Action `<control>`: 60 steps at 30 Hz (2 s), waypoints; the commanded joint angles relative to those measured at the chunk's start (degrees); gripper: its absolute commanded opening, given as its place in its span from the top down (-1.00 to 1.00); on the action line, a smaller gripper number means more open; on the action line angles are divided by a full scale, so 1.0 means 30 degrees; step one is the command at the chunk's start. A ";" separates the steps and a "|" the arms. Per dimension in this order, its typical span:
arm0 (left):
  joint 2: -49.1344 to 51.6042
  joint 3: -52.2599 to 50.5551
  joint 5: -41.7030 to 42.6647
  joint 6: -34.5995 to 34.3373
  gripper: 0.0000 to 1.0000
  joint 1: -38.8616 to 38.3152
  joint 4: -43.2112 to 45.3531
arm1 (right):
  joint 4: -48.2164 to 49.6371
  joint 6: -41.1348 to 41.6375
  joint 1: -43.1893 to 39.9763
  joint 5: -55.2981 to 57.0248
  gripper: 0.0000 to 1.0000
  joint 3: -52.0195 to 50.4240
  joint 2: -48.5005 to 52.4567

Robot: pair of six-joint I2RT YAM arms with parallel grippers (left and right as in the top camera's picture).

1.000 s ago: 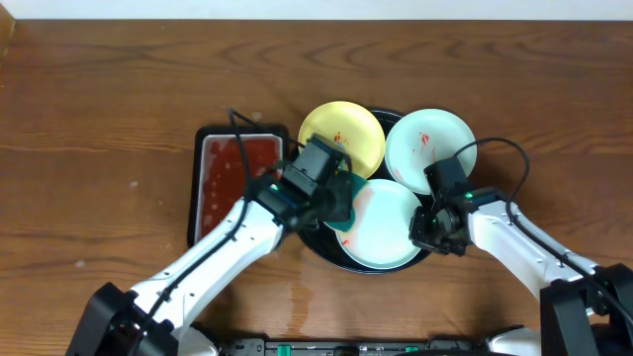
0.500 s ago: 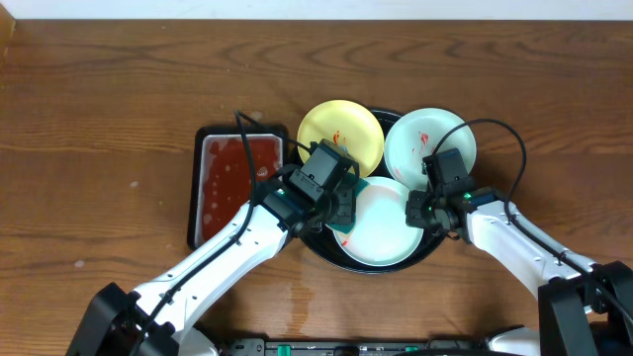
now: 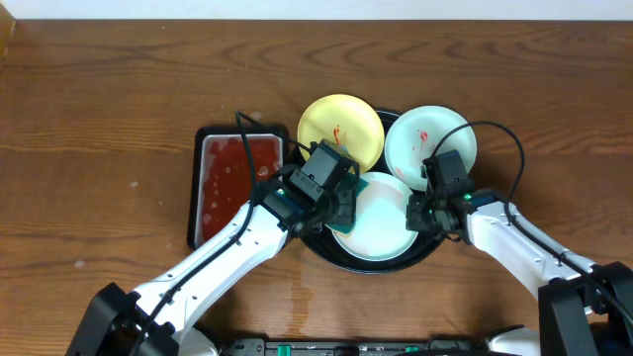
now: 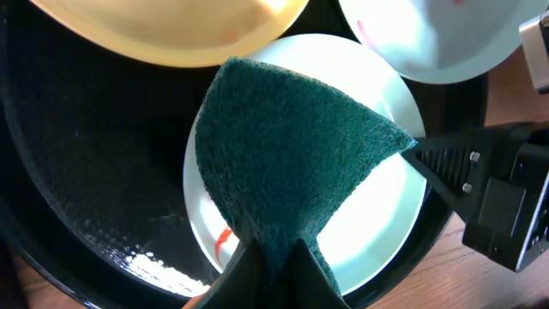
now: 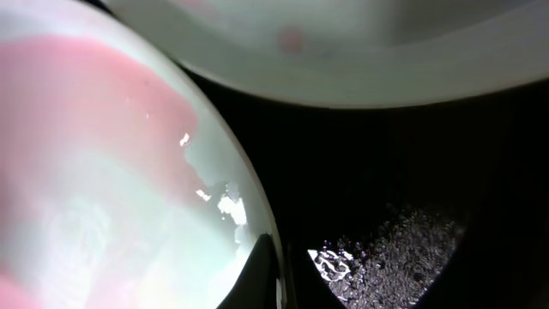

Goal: Clean dirty plates on tray and stack at the side

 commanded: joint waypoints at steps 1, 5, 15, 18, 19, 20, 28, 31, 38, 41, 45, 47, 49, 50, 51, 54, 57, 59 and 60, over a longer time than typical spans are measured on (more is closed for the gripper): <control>0.0138 -0.0073 -0.0255 -0.0153 0.85 -0.0007 0.0015 | -0.0925 0.0080 0.0197 -0.3526 0.98 -0.0466 0.0160; 0.0138 -0.0073 -0.0262 -0.0153 0.85 -0.0007 0.0022 | -0.2127 0.0080 0.0197 -0.4947 0.97 -0.0466 0.0160; 0.0138 -0.0073 -0.0262 -0.0153 0.85 -0.0007 0.0007 | -0.0408 0.0073 0.0189 -0.2747 0.19 -0.0466 0.0160; 0.0138 -0.0073 -0.0262 -0.0153 0.85 -0.0007 0.0007 | 0.0860 0.0073 0.0189 -0.1902 0.18 -0.0466 0.0160; 0.0138 -0.0073 -0.0262 -0.0153 0.85 -0.0007 0.0000 | 0.1326 0.0073 0.0189 -0.1508 0.19 -0.0466 0.0160; 0.0138 -0.0073 -0.0262 -0.0153 0.85 -0.0007 -0.0015 | 0.1683 0.0073 0.0189 -0.1144 0.18 -0.0466 0.0160; 0.0240 -0.0073 -0.0328 -0.0153 0.85 -0.0007 -0.0313 | 0.2798 0.0073 0.0204 -0.0015 0.55 -0.0474 0.0160; 0.0240 -0.0095 -0.0328 -0.0153 0.84 -0.0007 -0.0328 | 0.2004 0.0080 0.0204 -0.0510 0.69 -0.0481 0.0160; 0.0240 -0.0146 -0.0772 -0.0153 0.85 -0.0007 -0.0342 | 0.0029 0.0087 0.0204 -0.1392 0.98 -0.0481 0.0160; 0.0240 -0.0160 -0.0765 -0.0153 0.85 -0.0007 -0.0350 | -0.0648 0.0750 0.0204 -0.1384 0.97 -0.0481 0.0160; 0.0240 -0.0204 -0.0772 -0.0160 0.85 -0.0007 -0.0335 | -0.0831 0.1319 0.0204 -0.1392 0.99 -0.0481 0.0160; 0.0240 -0.0306 -0.0925 -0.0160 0.85 -0.0007 -0.0321 | -0.0831 0.1311 0.0204 -0.1392 0.97 -0.0481 0.0160; 0.0248 -0.0474 -0.1399 -0.0175 0.85 -0.0015 -0.0313 | -0.0823 0.1304 0.0204 -0.1384 0.97 -0.0481 0.0160; 0.0248 -0.0576 -0.1566 -0.0189 0.85 -0.0007 -0.0255 | -0.0823 0.1311 0.0204 -0.1384 0.98 -0.0481 0.0160; 0.0248 -0.0714 -0.1683 -0.0306 0.85 -0.0007 -0.0124 | -0.0823 0.1304 0.0204 -0.1384 0.97 -0.0481 0.0160; 0.0291 -0.1013 -0.1668 -0.0590 0.85 -0.0029 0.0437 | -0.0816 0.1311 0.0204 -0.1392 0.97 -0.0481 0.0160; 0.0561 -0.1224 -0.1639 -0.0590 0.85 -0.0117 0.1180 | -0.0823 0.1304 0.0204 -0.1392 0.97 -0.0481 0.0160; 0.0889 -0.1297 -0.1596 -0.0576 0.85 -0.0248 0.1690 | -0.0823 0.1304 0.0204 -0.1384 0.98 -0.0481 0.0160; 0.1151 -0.1297 -0.1596 -0.0568 0.85 -0.0335 0.1916 | -0.0816 0.1304 0.0204 -0.1392 0.98 -0.0481 0.0160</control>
